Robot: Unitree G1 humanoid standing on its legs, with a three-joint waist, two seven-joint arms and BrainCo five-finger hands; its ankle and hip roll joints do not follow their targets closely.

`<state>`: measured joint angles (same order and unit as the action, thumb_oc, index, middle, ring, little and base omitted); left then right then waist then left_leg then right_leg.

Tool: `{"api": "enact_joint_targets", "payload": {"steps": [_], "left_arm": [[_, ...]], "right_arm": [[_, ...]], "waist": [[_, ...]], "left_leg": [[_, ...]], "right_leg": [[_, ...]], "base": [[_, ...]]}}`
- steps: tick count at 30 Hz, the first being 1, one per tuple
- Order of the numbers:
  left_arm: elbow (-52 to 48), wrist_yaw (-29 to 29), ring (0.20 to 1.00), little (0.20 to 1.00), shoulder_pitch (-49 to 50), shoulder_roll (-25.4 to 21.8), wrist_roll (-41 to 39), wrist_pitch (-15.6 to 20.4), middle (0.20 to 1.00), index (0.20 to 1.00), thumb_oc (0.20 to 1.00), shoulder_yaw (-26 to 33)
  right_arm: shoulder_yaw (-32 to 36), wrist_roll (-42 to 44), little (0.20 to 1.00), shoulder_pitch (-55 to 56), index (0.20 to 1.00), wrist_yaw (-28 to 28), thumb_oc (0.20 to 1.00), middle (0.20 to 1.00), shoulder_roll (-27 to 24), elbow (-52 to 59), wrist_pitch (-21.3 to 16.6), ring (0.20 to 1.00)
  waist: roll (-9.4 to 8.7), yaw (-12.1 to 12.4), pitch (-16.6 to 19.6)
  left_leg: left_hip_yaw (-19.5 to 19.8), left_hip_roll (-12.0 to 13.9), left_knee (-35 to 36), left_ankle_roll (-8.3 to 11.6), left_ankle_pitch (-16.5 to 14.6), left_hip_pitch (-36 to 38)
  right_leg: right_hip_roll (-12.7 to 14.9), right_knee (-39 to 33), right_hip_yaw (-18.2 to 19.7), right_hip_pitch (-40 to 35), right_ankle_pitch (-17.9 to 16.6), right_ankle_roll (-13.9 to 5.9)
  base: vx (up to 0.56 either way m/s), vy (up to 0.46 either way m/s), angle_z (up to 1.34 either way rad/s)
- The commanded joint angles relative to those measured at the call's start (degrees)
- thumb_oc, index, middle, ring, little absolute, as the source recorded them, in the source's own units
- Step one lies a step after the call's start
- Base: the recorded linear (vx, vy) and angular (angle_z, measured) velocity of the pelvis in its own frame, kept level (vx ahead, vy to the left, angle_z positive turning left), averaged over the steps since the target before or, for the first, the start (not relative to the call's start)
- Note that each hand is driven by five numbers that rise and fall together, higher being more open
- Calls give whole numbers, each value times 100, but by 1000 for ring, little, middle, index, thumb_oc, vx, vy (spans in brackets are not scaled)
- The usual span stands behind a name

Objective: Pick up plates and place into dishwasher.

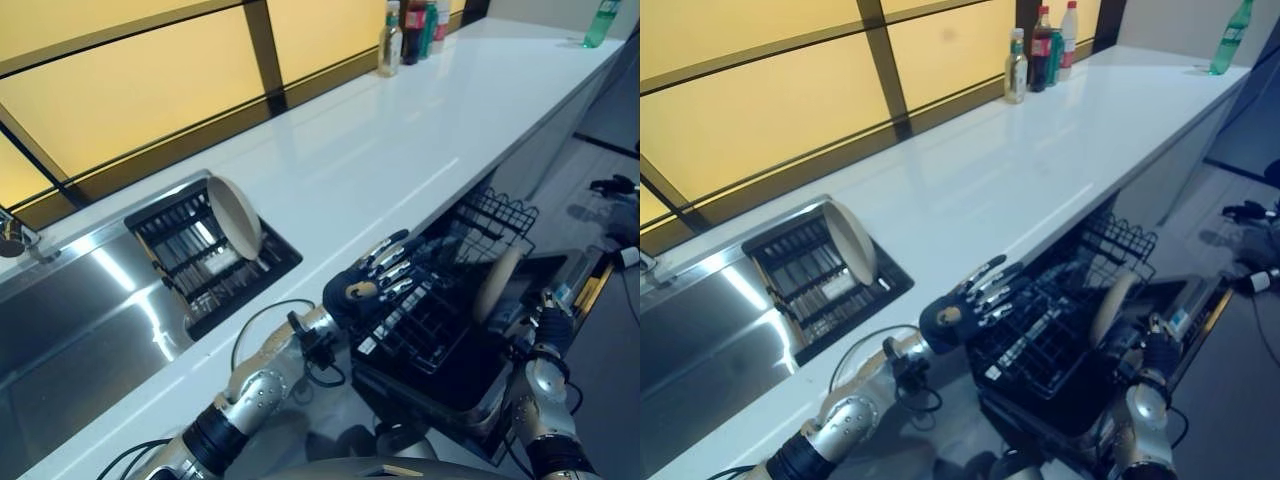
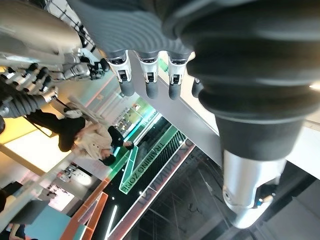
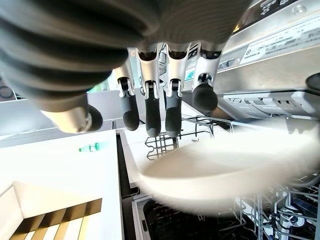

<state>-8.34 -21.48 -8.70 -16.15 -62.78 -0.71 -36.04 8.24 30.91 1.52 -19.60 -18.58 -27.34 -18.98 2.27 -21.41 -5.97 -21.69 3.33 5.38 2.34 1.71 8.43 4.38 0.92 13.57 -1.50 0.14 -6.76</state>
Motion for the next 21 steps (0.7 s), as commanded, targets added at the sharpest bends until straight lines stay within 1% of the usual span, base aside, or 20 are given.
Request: {"api": "enact_joint_targets", "payload": {"steps": [1, 4, 9, 13, 17, 19, 21], "left_arm": [[-25, -224, 1000, 1000, -5, 50, -185, 199, 1000, 1000, 1000, -33], [15, -343, 1000, 1000, 91, 2, -175, 103, 1000, 1000, 1000, 23], [17, -433, 1000, 1000, 155, -31, -167, 33, 1000, 1000, 1000, 54], [-2, -563, 1000, 1000, 279, -97, -87, 53, 1000, 1000, 1000, 101], [-95, -603, 1000, 1000, 401, -214, -102, 147, 1000, 1000, 1000, 277], [-120, -582, 1000, 1000, 437, -269, -191, 154, 1000, 1000, 1000, 467], [-153, -582, 1000, 1000, 483, -313, -164, 199, 1000, 1000, 1000, 566]], "right_arm": [[-141, -539, 200, -99, 200, 579, 200, 200, -212, 107, -192, 200], [-325, -669, 200, -95, 200, 698, 200, 200, -335, 90, -200, 200], [-470, -771, 200, -246, 200, 825, 200, 200, -406, 202, -95, 200], [-607, -900, 200, -386, 200, 685, 200, 200, -417, 361, 45, 200], [-582, -1045, 200, -358, 200, 347, 200, 200, -287, 705, 264, 200], [-590, -1850, 200, -336, 200, -210, 200, 200, -296, 858, 654, 200], [-597, -2146, 200, -324, 200, -501, 200, 200, -353, 967, 907, 200]], "waist": [[-176, 44, 240], [-193, 64, 249], [-192, 113, 231], [-170, 180, 224], [-129, 197, 198], [-94, 208, 164], [-68, 206, 145]], "left_leg": [[215, -98, -974, -646, -1194, -113], [207, -98, -988, -638, -1204, -113], [211, -81, -1030, -642, -1243, -113], [245, -65, -1026, -626, -1248, -85], [275, -54, -1049, -628, -1259, -87], [299, -39, -1084, -625, -1264, -110], [324, -34, -1112, -622, -1268, -129]], "right_leg": [[187, 452, -264, 1038, -682, -444], [190, 446, -293, 1046, -679, -437], [185, 461, -339, 1075, -666, -409], [165, 480, -374, 1075, -636, -396], [159, 497, -394, 1104, -629, -391], [165, 534, -404, 1150, -627, -395], [165, 549, -399, 1171, -626, -400]], "base": [[16, -67, -4], [12, -67, -4], [5, -62, 0], [11, -92, 0], [8, -90, 0], [-1, -74, 1], [-1, -46, -1]]}}
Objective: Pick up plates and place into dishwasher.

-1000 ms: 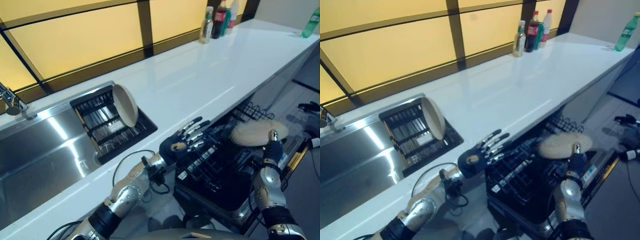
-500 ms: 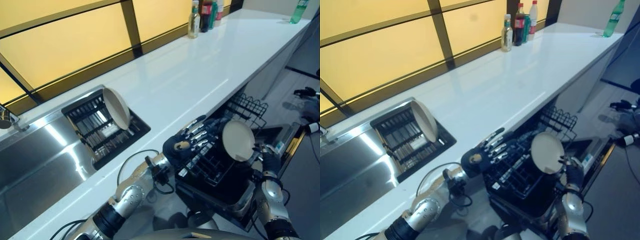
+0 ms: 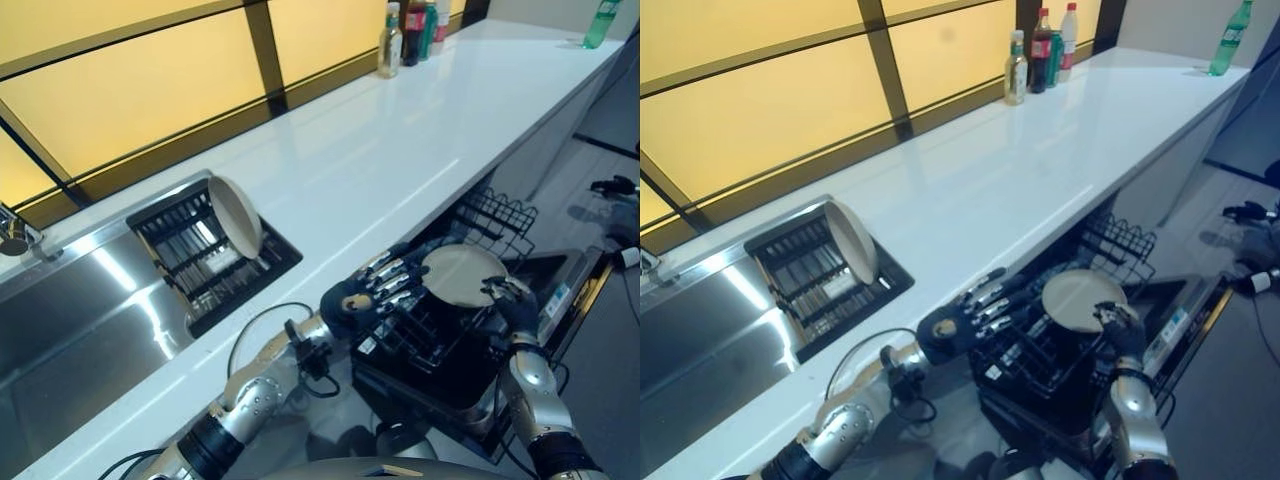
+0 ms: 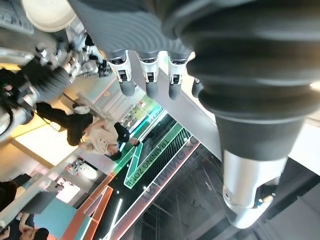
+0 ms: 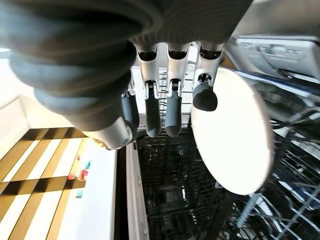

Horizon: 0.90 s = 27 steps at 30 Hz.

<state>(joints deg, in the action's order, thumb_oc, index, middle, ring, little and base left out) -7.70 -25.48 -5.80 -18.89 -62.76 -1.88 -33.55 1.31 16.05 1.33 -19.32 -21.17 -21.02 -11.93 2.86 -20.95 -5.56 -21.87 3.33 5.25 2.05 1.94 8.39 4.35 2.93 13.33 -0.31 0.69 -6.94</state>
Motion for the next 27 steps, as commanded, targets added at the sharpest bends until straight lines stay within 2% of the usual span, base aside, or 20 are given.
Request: {"api": "enact_joint_targets", "payload": {"steps": [1, 2, 4, 6, 10, 15, 18, 21, 25, 27], "left_arm": [[-224, -262, 1000, 1000, 242, -107, -130, 358, 1000, 1000, 1000, 435], [-224, -273, 1000, 1000, 258, -120, -94, 376, 1000, 1000, 1000, 476], [-208, -468, 1000, 1000, 331, -203, -60, 316, 1000, 1000, 1000, 665], [-173, -646, 1000, 1000, 372, -256, -1, 194, 1000, 1000, 1000, 774], [-142, -858, 1000, 1000, 464, -420, 369, 173, 1000, 1000, 1000, 719], [-40, -896, 1000, 1000, 797, -568, 358, 29, 1000, 1000, 1000, 791], [-31, -908, 1000, 1000, 916, -536, 343, 119, 1000, 1000, 1000, 858], [-72, -947, 1000, 1000, 1005, -489, 387, 270, 1000, 1000, 1000, 884], [-66, -1120, 1000, 1000, 985, -527, 416, 337, 1000, 1000, 1000, 955], [-141, -1118, 1000, 1000, 868, -564, 382, 242, 1000, 1000, 1000, 901]], "right_arm": [[88, -835, 649, -306, 649, -720, 649, 649, -141, 421, 449, 649], [87, -874, 1000, -306, 1000, -797, 1000, 1000, -154, 434, 507, 1000], [227, -547, 1000, -336, 1000, -1055, 1000, 1000, -229, 350, 627, 1000], [485, -169, 1000, -357, 1000, -1362, 1000, 1000, -241, 122, 556, 1000], [963, 91, 1000, -400, 1000, -1632, 1000, 1000, -296, -287, 606, 1000], [1095, 244, 1000, -147, 1000, -1633, 1000, 1000, -268, -151, 761, 1000], [1101, 164, 1000, 120, 1000, -1447, 1000, 1000, -137, 120, 785, 1000], [840, -278, 1000, 363, 1000, -1160, 1000, 1000, -27, 510, 853, 1000], [631, -537, 1000, 416, 1000, -994, 1000, 1000, -173, 589, 717, 1000], [561, -708, 1000, 278, 1000, -1028, 1000, 1000, -294, 523, 761, 1000]], "waist": [[-88, 163, 79], [-74, 162, 67], [8, 200, 40], [80, 231, 48], [162, 292, 111], [196, 314, 164], [200, 276, 157], [184, 243, 109], [119, 225, 88], [57, 237, 85]], "left_leg": [[362, -27, -1112, -590, -1285, -140], [371, -25, -1113, -589, -1282, -141], [426, -19, -1096, -563, -1262, -128], [467, -2, -1087, -538, -1257, -123], [532, 38, -1048, -461, -1212, -117], [595, 53, -983, -437, -1149, -95], [620, 57, -961, -429, -1115, -120], [622, 46, -902, -427, -1065, -129], [587, 36, -861, -424, -1054, -120], [579, 46, -858, -423, -1064, -130]], "right_leg": [[166, 380, -369, 1078, -670, -376], [167, 381, -368, 1080, -670, -373], [174, 356, -400, 1046, -665, -366], [181, 326, -430, 1007, -651, -352], [198, 259, -527, 954, -673, -331], [187, 191, -568, 893, -667, -287], [177, 187, -575, 904, -668, -281], [178, 189, -570, 927, -677, -299], [171, 209, -547, 999, -684, -330], [165, 215, -542, 1036, -693, -340]], "base": [[0, 0, 0], [0, 0, 0], [0, 0, 0], [46, 22, 4], [54, -2, 5], [62, 3, 5], [22, 16, 6], [-6, 13, 2], [0, 0, 0], [0, 0, 0]]}}
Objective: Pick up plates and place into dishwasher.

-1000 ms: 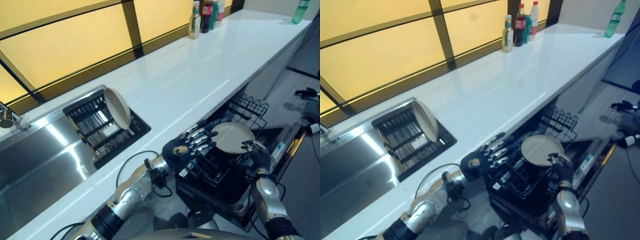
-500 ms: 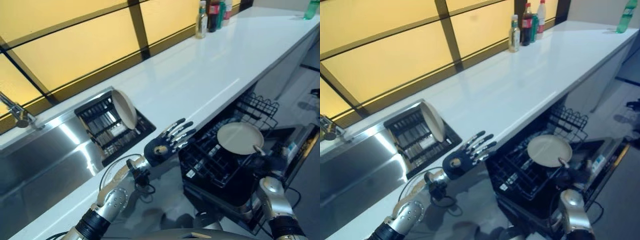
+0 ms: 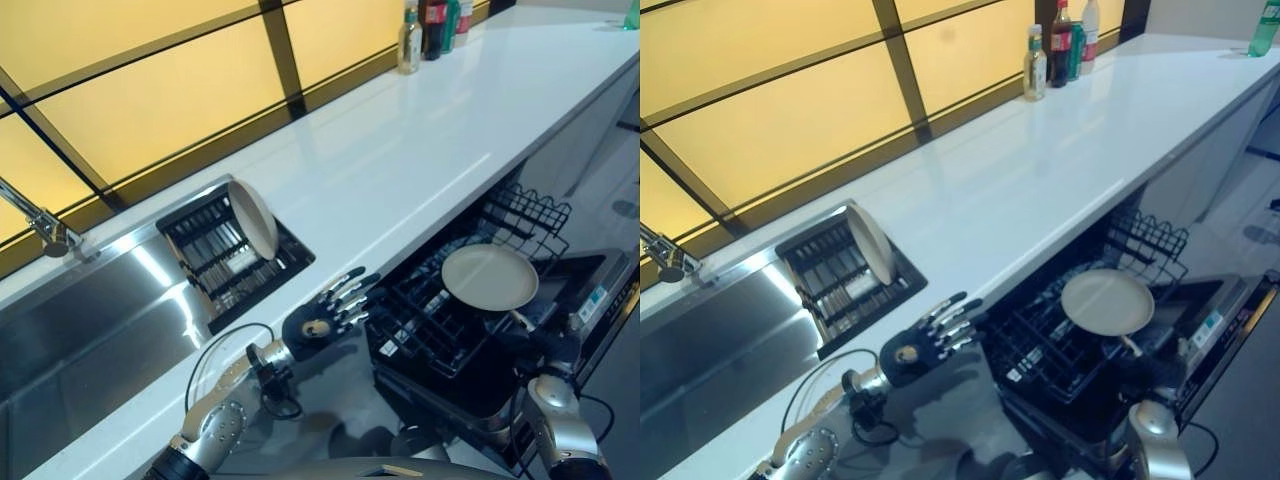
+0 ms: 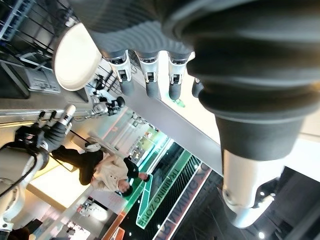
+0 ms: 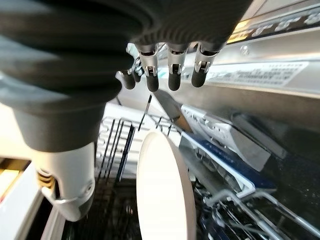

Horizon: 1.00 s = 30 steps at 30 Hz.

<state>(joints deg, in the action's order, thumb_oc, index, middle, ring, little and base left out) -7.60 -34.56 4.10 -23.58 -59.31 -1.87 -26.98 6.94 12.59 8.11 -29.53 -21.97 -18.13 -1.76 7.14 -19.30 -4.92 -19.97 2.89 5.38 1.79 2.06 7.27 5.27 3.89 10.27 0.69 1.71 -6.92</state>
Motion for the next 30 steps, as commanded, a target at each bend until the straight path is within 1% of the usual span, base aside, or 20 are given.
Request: {"api": "enact_joint_targets", "payload": {"steps": [1, 2, 4, 5, 7, 8, 9, 10, 13, 14, 15, 16, 18, 20, 23, 27, 30], "left_arm": [[-179, -232, 1000, 1000, -161, -99, -2, 166, 1000, 1000, 1000, 214], [-207, -301, 1000, 1000, -214, -89, -48, 28, 1000, 1000, 1000, 156], [-239, -503, 1000, 1000, -252, -56, -250, -361, 1000, 1000, 1000, 14], [-192, -617, 1000, 1000, -271, -21, -347, -564, 1000, 1000, 1000, -110], [-103, -887, 1000, 1000, -287, 45, -529, -857, 1000, 1000, 1000, -332], [-17, -981, 1000, 1000, -272, 84, -698, -1024, 1000, 1000, 1000, -514], [65, -1086, 1000, 1000, -280, 113, -749, -1068, 1000, 1000, 1000, -616], [115, -1122, 1000, 1000, -286, 145, -773, -1086, 1000, 1000, 1000, -717], [243, -1175, 1000, 1000, -238, 129, -670, -1013, 1000, 1000, 1000, -962], [245, -1163, 1000, 1000, -217, 94, -617, -1001, 1000, 1000, 1000, -1009], [245, -1150, 1000, 1000, -209, 85, -606, -1001, 1000, 1000, 1000, -1016], [291, -1171, 1000, 1000, -208, 18, -573, -986, 1000, 1000, 1000, -1039], [293, -1207, 1000, 1000, -220, -57, -521, -986, 1000, 1000, 1000, -1006], [313, -1235, 1000, 1000, -242, -135, -522, -978, 1000, 1000, 1000, -970], [340, -1281, 1000, 1000, -276, -192, -448, -938, 1000, 1000, 1000, -937], [390, -1326, 1000, 1000, -265, -224, -337, -819, 1000, 1000, 1000, -908], [455, -1315, 1000, 1000, -270, -204, -323, -723, 1000, 1000, 1000, -860]], "right_arm": [[-19, -415, 1000, -457, 1000, -6, 1000, 1000, -250, 197, -223, 1000], [-40, -468, 1000, -537, 1000, 18, 1000, 1000, -313, 127, -185, 1000], [-64, -586, 1000, -688, 1000, 113, 1000, 1000, -442, 16, -101, 1000], [-97, -682, 1000, -782, 1000, 225, 1000, 1000, -533, -62, -34, 1000], [-149, -768, 1000, -958, 1000, 415, 1000, 1000, -736, -228, 42, 1000], [-226, -1076, 1000, -1097, 1000, 527, 1000, 1000, -871, -367, 61, 1000], [-301, -1264, 1000, -1197, 1000, 578, 1000, 1000, -957, -465, 111, 1000], [-371, -1398, 1000, -1299, 1000, 609, 1000, 1000, -1038, -550, 169, 1000], [-622, -2226, 1000, -1561, 1000, 706, 1000, 1000, -1327, -729, 307, 1000], [-709, -2695, 1000, -1629, 1000, 727, 1000, 1000, -1458, -788, 335, 1000], [-727, -2829, 1000, -1645, 1000, 722, 1000, 1000, -1488, -804, 332, 1000], [-821, -3186, 1000, -1702, 1000, 753, 1000, 1000, -1673, -820, 371, 1000], [-900, -3747, 1000, -1709, 1000, 902, 1000, 1000, -1844, -779, 454, 1000], [-1021, -3976, 1000, -1657, 1000, 1115, 1000, 1000, -1989, -705, 535, 1000], [-1178, -4077, 1000, -1582, 1000, 1285, 1000, 1000, -2056, -612, 598, 1000], [-1352, -4135, 1000, -1477, 1000, 1383, 1000, 1000, -1958, -468, 649, 1000], [-1556, -4329, 1000, -1376, 1000, 1383, 1000, 1000, -1784, -463, 693, 1000]], "waist": [[-395, 77, 20], [-438, 85, 30], [-498, 108, 39], [-535, 116, 47], [-594, 124, 53], [-642, 135, 70], [-668, 147, 80], [-672, 146, 57], [-727, 181, 15], [-742, 210, -5], [-744, 217, -9], [-770, 257, -44], [-793, 298, -89], [-823, 336, -139], [-851, 382, -203], [-858, 402, -266], [-857, 396, -280]], "left_leg": [[388, 94, -874, -395, -1082, -21], [379, 101, -878, -396, -1096, -16], [368, 115, -898, -394, -1120, -16], [355, 125, -913, -393, -1140, -8], [321, 139, -931, -401, -1180, 23], [305, 147, -961, -406, -1208, 21], [285, 154, -977, -412, -1223, 11], [287, 170, -1005, -421, -1271, 35], [256, 198, -1061, -434, -1303, 39], [260, 209, -1092, -434, -1302, 13], [263, 212, -1104, -434, -1304, 2], [268, 235, -1174, -440, -1308, -56], [290, 261, -1240, -437, -1301, -139], [324, 290, -1314, -424, -1271, -254], [396, 314, -1378, -399, -1225, -391], [437, 321, -1407, -373, -1177, -475], [431, 298, -1392, -367, -1136, -500]], "right_leg": [[68, 127, -234, 947, -796, -344], [67, 129, -225, 952, -797, -351], [65, 156, -208, 966, -790, -360], [71, 172, -202, 975, -787, -371], [77, 190, -188, 971, -780, -385], [79, 217, -164, 989, -773, -398], [89, 237, -147, 1015, -771, -408], [86, 269, -144, 1001, -737, -423], [95, 322, -107, 1016, -721, -436], [98, 339, -103, 1023, -717, -441], [99, 346, -104, 1027, -715, -443], [104, 375, -108, 1034, -700, -445], [104, 387, -135, 1042, -698, -445], [105, 390, -164, 1049, -696, -436], [87, 391, -195, 1064, -693, -418], [79, 400, -217, 1093, -693, -406], [85, 404, -201, 1134, -714, -403]], "base": [[4, -34, 0], [12, -41, -1], [26, -39, -1], [46, -35, 0], [64, -37, 0], [69, -32, 0], [78, -21, 0], [75, -9, 0], [61, -10, 0], [33, -9, 0], [0, 0, 0], [0, 0, 0], [-4, -34, 3], [-25, -33, 8], [-52, -34, 14], [-18, -9, 5], [0, 0, 0]]}}
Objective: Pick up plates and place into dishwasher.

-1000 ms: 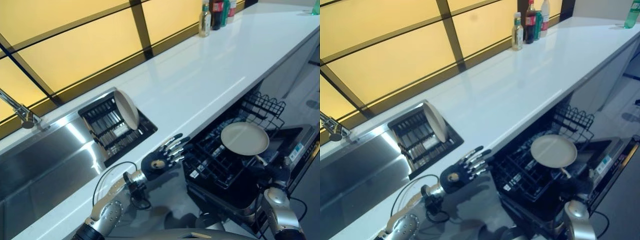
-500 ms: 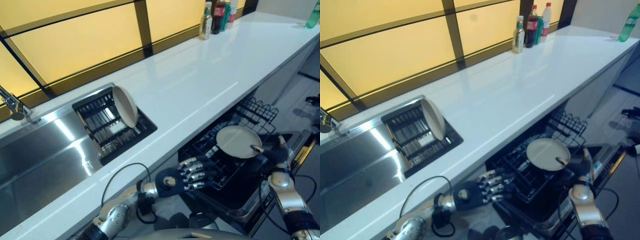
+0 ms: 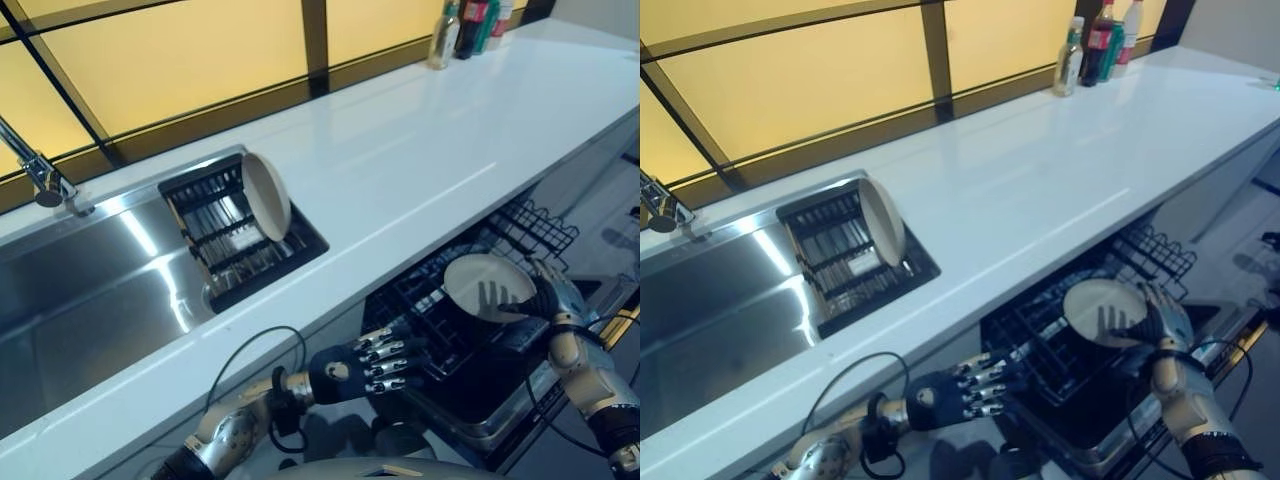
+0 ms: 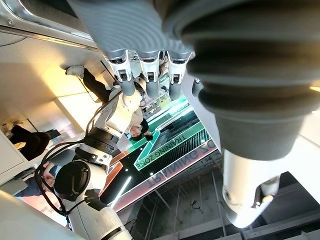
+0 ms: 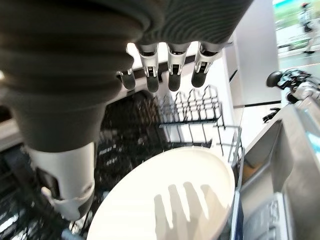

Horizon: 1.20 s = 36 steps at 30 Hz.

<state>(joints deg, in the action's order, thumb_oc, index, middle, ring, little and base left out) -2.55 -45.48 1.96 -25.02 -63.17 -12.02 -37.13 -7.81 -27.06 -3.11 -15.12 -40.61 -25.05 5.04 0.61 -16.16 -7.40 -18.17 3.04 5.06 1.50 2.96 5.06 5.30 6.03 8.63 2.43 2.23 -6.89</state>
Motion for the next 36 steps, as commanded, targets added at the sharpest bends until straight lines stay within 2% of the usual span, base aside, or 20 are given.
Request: {"api": "enact_joint_targets", "payload": {"steps": [1, 11, 17, 28, 32, 36], "left_arm": [[-41, -221, 1000, 1000, -55, -54, 66, 305, 1000, 1000, 1000, 155], [-68, -155, 1000, 1000, -175, -13, -21, 320, 1000, 1000, 1000, 197], [-64, -87, 1000, 1000, -312, 49, -66, 341, 1000, 1000, 1000, 131], [-361, 9, 1000, 1000, -609, -120, -169, 483, 1000, 1000, 1000, -83], [-502, 127, 1000, 1000, -750, -173, -339, 532, 1000, 1000, 1000, -207], [-607, 190, 1000, 1000, -869, -211, -466, 578, 1000, 1000, 1000, -329]], "right_arm": [[-103, -407, 1000, -246, 1000, -44, 1000, 1000, 91, 221, 25, 1000], [-786, -886, 1000, -422, 1000, -103, 1000, 1000, 236, -390, 103, 1000], [-1103, -1068, 1000, -614, 1000, -151, 1000, 1000, 307, -782, 435, 1000], [-1251, -1295, 1000, -1359, 1000, -1090, 1000, 1000, 314, -2169, 1112, 1000], [-1271, -1318, 1000, -1635, 1000, -1370, 1000, 1000, 309, -2708, 1169, 1000], [-1364, -1521, 1000, -1912, 1000, -1411, 1000, 1000, 235, -3001, 1263, 1000]], "waist": [[-191, 76, -46], [-158, 189, -106], [-96, 246, -161], [46, 425, -298], [112, 467, -343], [180, 507, -408]], "left_leg": [[258, 289, -1368, -341, -1258, -257], [336, 250, -1475, -331, -1263, -327], [351, 251, -1480, -302, -1233, -370], [432, 264, -1577, -277, -1214, -517], [469, 266, -1610, -261, -1203, -584], [523, 263, -1649, -247, -1181, -660]], "right_leg": [[79, 205, -47, 941, -737, -412], [157, 258, -72, 978, -747, -406], [180, 271, -105, 975, -729, -389], [237, 238, -150, 956, -739, -357], [255, 219, -169, 949, -741, -340], [278, 224, -186, 966, -737, -328]], "base": [[0, 0, 0], [1, -4, 4], [-5, 4, 2], [-11, -8, 5], [-10, -3, 4], [-12, -14, 5]]}}
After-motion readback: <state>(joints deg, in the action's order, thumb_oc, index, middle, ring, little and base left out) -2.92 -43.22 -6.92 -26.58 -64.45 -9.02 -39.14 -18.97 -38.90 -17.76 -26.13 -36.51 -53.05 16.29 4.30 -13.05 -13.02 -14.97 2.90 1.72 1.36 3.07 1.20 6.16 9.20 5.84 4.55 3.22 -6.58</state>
